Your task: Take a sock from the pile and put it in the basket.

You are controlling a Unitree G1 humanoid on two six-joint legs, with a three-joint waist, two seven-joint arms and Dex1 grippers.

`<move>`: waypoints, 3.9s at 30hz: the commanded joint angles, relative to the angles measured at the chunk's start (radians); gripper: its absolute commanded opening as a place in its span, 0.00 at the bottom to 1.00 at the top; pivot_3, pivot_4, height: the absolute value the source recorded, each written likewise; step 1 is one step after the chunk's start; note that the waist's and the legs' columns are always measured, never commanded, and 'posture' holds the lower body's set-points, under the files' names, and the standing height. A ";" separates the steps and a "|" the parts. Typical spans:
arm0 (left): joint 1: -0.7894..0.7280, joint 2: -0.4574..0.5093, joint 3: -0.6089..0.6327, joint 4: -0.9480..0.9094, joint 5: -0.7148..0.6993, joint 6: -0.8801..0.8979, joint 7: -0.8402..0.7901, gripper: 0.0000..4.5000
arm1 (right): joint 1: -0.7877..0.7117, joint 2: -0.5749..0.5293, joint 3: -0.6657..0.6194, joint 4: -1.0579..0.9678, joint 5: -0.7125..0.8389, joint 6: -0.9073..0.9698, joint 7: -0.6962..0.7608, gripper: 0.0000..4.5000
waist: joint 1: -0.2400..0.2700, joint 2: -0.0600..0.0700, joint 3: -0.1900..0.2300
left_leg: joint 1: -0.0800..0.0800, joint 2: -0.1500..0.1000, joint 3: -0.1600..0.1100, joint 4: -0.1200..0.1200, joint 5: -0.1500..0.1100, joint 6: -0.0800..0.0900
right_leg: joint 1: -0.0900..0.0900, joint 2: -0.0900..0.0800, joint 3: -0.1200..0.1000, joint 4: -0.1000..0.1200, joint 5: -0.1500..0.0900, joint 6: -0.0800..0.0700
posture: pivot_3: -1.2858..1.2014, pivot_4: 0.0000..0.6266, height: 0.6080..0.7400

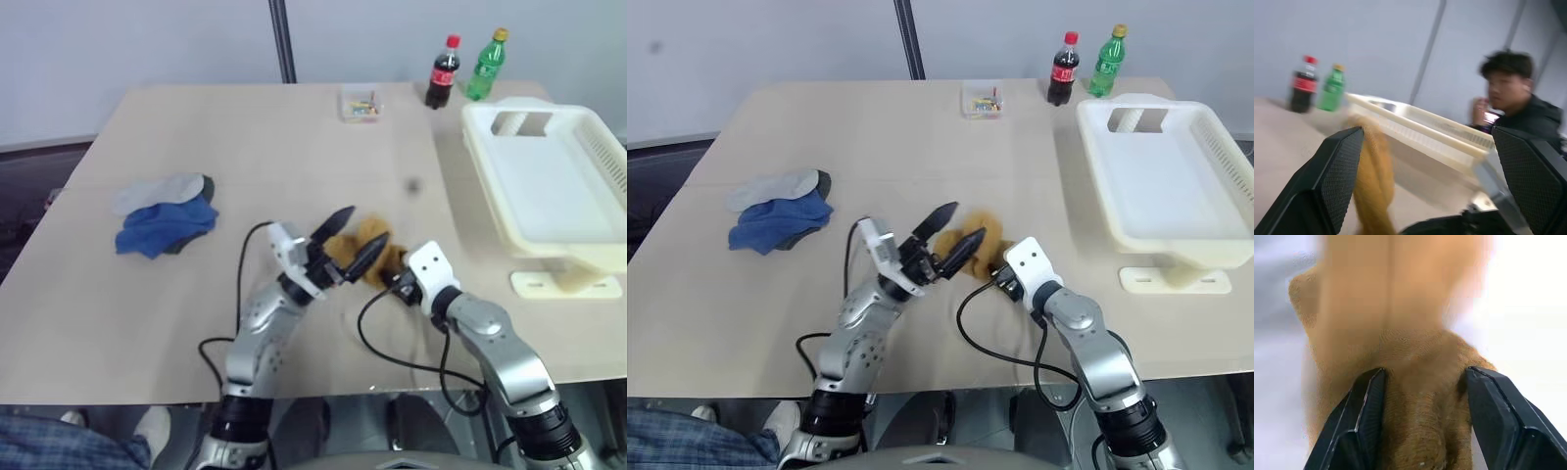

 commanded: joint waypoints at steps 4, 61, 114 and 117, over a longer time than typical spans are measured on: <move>0.132 0.076 0.034 -0.208 -0.083 0.088 0.055 1.00 | 0.018 -0.016 0.016 0.007 0.005 0.026 0.020 0.61 | 0.001 0.000 0.000 | 0.000 0.000 0.000 0.000 -0.001 0.002 | 0.000 0.000 0.000 0.000 0.000 0.000 | 0.52 0.24 1.00; -0.123 0.361 -0.221 0.028 0.481 0.174 0.144 0.62 | 0.036 0.001 0.034 0.005 -0.008 0.024 -0.009 0.61 | 0.001 -0.002 -0.001 | 0.001 -0.001 0.000 0.000 -0.001 0.001 | 0.000 0.001 0.000 0.001 0.000 0.000 | 0.52 0.24 1.00; -0.053 0.348 0.057 0.050 0.208 0.308 0.019 0.99 | 0.039 0.012 0.020 0.013 0.002 0.035 -0.011 0.61 | -0.001 -0.002 -0.003 | 0.001 0.000 -0.001 0.001 -0.002 0.003 | 0.000 0.000 -0.001 0.003 0.000 0.000 | 0.52 0.24 1.00; -0.103 0.320 0.096 0.085 0.116 0.434 0.039 0.99 | 0.041 0.015 0.019 0.010 0.001 0.041 -0.015 0.61 | 0.000 -0.002 -0.003 | 0.002 0.000 -0.001 0.001 -0.002 0.003 | 0.000 0.001 -0.001 0.004 0.000 0.000 | 0.52 0.24 1.00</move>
